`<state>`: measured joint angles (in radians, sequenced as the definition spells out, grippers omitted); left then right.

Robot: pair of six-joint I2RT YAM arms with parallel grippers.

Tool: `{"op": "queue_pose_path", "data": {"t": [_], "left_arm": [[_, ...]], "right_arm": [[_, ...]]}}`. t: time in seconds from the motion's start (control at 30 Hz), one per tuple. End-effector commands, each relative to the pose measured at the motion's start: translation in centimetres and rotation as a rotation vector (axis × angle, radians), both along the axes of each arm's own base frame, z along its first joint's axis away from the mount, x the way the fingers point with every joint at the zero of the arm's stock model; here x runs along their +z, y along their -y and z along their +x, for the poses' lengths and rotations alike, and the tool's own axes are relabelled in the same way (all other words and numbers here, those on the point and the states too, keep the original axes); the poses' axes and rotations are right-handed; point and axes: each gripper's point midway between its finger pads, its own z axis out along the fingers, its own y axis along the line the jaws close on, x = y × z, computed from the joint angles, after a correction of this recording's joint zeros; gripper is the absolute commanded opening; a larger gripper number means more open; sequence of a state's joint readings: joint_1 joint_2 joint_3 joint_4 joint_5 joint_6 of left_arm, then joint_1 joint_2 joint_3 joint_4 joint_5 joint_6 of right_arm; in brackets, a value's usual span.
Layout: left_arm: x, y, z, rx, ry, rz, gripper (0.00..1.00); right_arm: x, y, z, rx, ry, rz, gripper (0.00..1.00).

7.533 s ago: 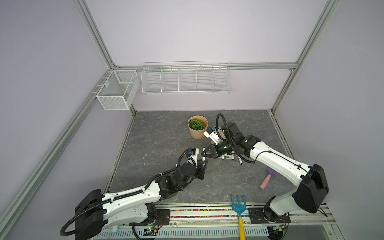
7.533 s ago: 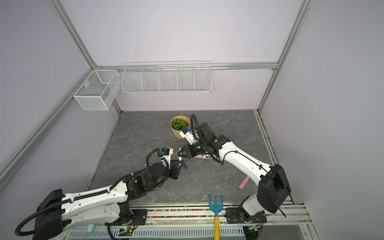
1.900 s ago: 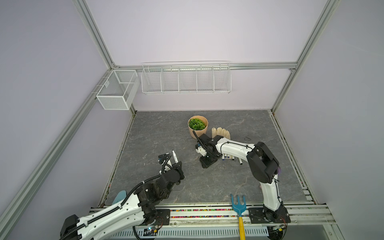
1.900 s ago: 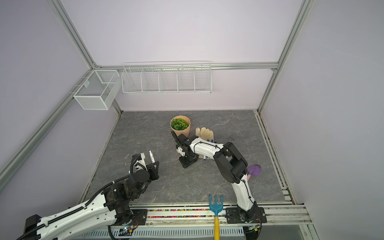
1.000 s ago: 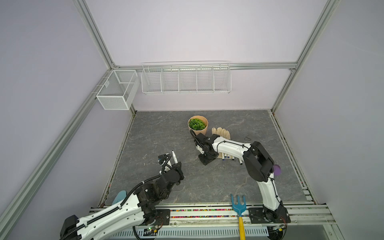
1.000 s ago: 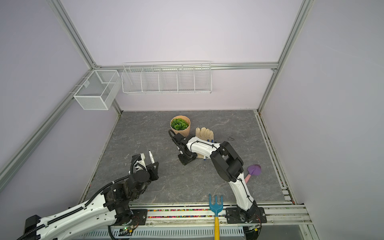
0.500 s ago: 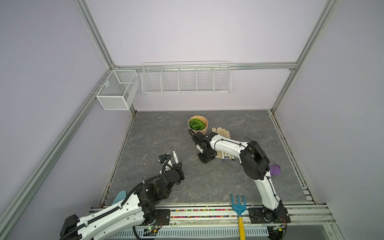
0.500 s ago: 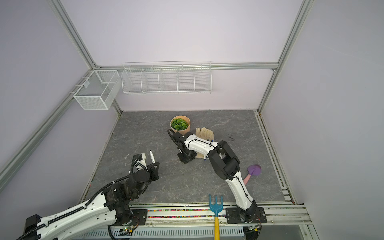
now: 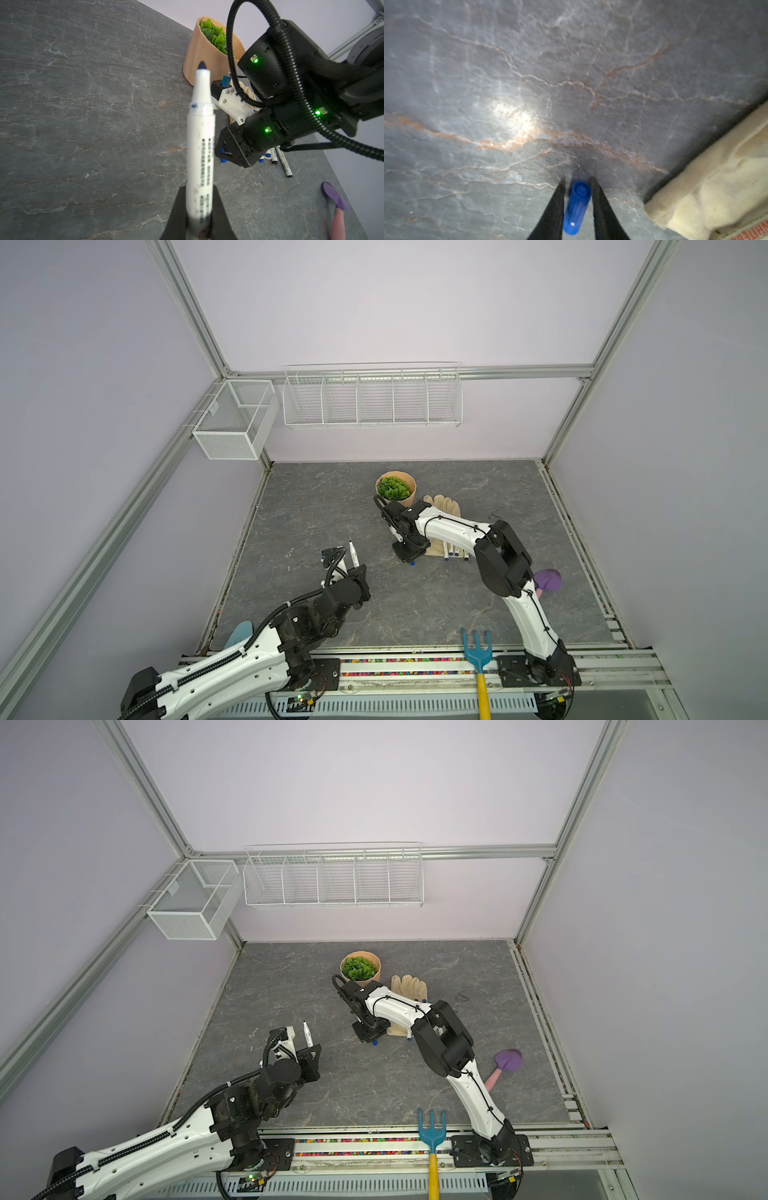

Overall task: Insert the pens into the pen caps
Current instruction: 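Lift the blue cap with the right gripper and carry it above the marker tip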

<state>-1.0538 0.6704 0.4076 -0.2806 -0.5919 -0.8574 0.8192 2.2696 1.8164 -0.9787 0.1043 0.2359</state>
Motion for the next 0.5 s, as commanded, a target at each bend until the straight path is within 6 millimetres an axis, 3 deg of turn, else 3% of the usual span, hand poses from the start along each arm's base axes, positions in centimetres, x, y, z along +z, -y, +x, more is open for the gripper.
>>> {"op": "queue_pose_path", "data": {"t": [0.0, 0.07, 0.17, 0.27, 0.47], "left_arm": [[0.3, 0.1, 0.1, -0.008, 0.012, -0.001, 0.0], [0.5, 0.5, 0.1, -0.029, 0.015, 0.002, 0.0], [0.4, 1.7, -0.1, -0.093, 0.008, 0.031, 0.0], [0.0, 4.1, -0.5, -0.204, -0.015, 0.056, 0.0], [0.2, 10.0, -1.9, -0.467, -0.021, 0.044, 0.0]], "right_arm": [[-3.6, 0.9, -0.8, -0.007, -0.037, -0.048, 0.17], [-2.9, 0.4, -0.6, -0.009, -0.027, -0.004, 0.12], [0.5, -0.9, 0.0, -0.022, 0.026, 0.15, 0.09], [5.7, -1.0, 0.5, -0.043, 0.108, 0.324, 0.08], [15.5, 0.8, -0.7, -0.111, 0.192, 0.747, 0.07]]}}
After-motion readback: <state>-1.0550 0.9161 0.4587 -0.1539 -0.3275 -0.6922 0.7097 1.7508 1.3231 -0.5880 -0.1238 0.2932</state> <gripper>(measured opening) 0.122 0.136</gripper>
